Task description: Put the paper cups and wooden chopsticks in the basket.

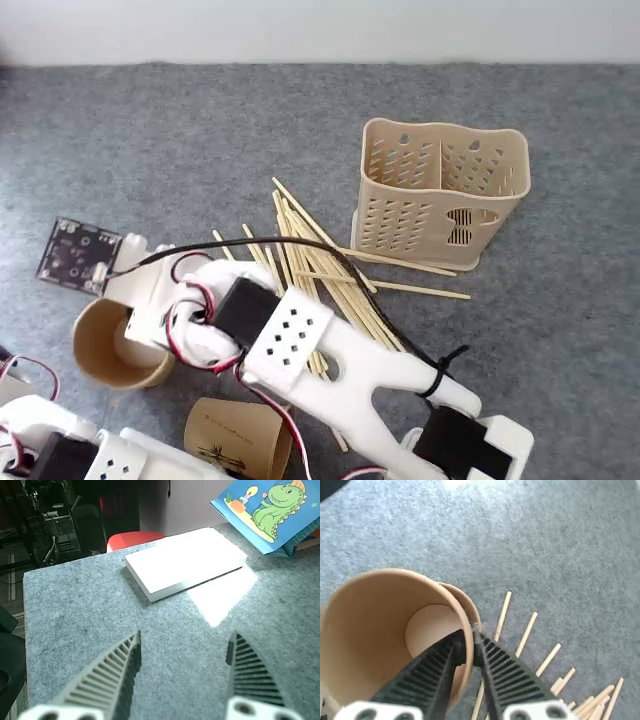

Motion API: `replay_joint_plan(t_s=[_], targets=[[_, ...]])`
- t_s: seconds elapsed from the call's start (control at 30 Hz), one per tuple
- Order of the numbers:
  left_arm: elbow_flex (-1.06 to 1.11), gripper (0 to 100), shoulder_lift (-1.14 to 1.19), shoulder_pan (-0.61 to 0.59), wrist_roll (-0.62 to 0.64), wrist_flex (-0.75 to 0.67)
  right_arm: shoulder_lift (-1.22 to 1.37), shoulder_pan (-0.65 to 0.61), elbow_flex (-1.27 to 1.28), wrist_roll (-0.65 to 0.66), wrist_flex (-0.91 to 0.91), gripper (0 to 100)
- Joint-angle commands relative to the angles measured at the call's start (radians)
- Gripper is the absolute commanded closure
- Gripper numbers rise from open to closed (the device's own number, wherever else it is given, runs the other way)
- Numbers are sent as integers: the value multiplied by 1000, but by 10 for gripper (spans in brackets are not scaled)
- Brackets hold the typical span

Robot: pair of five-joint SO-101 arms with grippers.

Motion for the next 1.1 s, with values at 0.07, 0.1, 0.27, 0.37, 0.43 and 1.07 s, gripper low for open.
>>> replay_joint_plan(t_s=[0.07,0.1,0.27,0.37,0.43,1.07], targets=[[-8,735,-9,-9,8,0,-13,25,-5,3,-2,757],[-8,735,-9,-9,8,0,-15,24,-5,3,-2,750],[-8,735,-9,-9,8,0,-18,24,-11,3,18,749],[-7,735,-9,-9,8,0,-44,27,-11,3,19,749],[-7,735,-9,-9,8,0,-88,28,-11,5,36,749],[-36,734,-8,316,-158,9,-601,506,-8,12,602,924]])
